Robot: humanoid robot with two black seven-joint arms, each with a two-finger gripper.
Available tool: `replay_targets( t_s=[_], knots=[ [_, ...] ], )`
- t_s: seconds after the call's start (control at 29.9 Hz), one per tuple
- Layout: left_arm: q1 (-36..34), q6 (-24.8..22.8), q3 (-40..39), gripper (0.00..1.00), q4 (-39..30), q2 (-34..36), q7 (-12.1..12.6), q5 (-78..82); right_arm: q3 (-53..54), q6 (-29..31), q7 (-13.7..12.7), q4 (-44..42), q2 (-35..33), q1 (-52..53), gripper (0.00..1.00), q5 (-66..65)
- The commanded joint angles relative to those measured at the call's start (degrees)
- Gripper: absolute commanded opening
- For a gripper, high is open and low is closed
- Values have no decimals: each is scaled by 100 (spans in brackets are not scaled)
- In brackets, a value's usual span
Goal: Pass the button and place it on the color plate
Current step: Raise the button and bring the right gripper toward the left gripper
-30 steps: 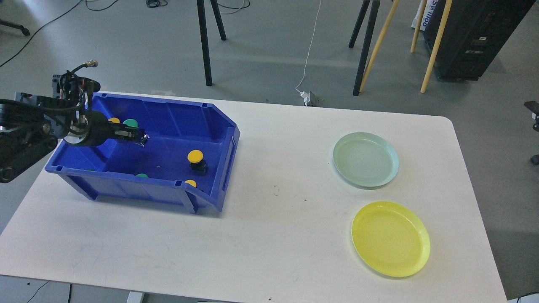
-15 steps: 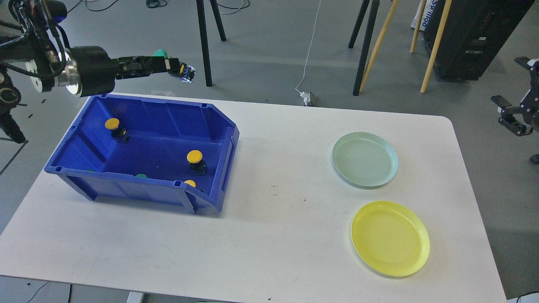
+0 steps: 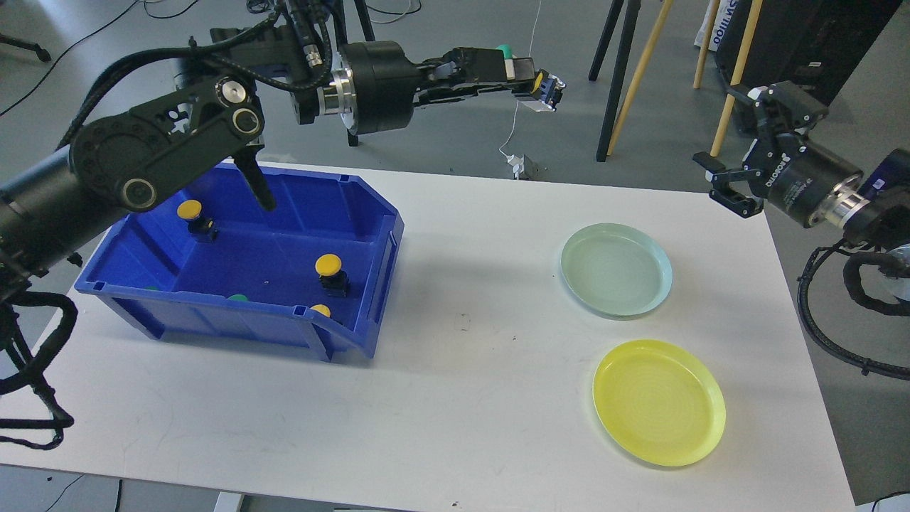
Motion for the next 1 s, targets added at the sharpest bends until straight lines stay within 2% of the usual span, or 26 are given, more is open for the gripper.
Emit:
replay_targets(
  t_s=[0.0,0.1,0.27,0.43,0.97],
  knots=[
    [-4,0,6,27,117,-142,-131,404,-66,1,-252,167,103,128,99,298],
    [-13,276,24,27,117,-230,-131,457,-75,-13,-419,272,322,216,99,378],
    [-48,865,15,27,117,-283,-149,791,-83,-496,-647,869,437,269,99,834],
    [-66,1252,33,26,73,-291,-201,985,-75,-672,-683,1011,613,339,99,879],
    [22,1455,112,26,90,-476,-210,1609,22,-664,-674,1477,534,550,99,1090]
  ],
)
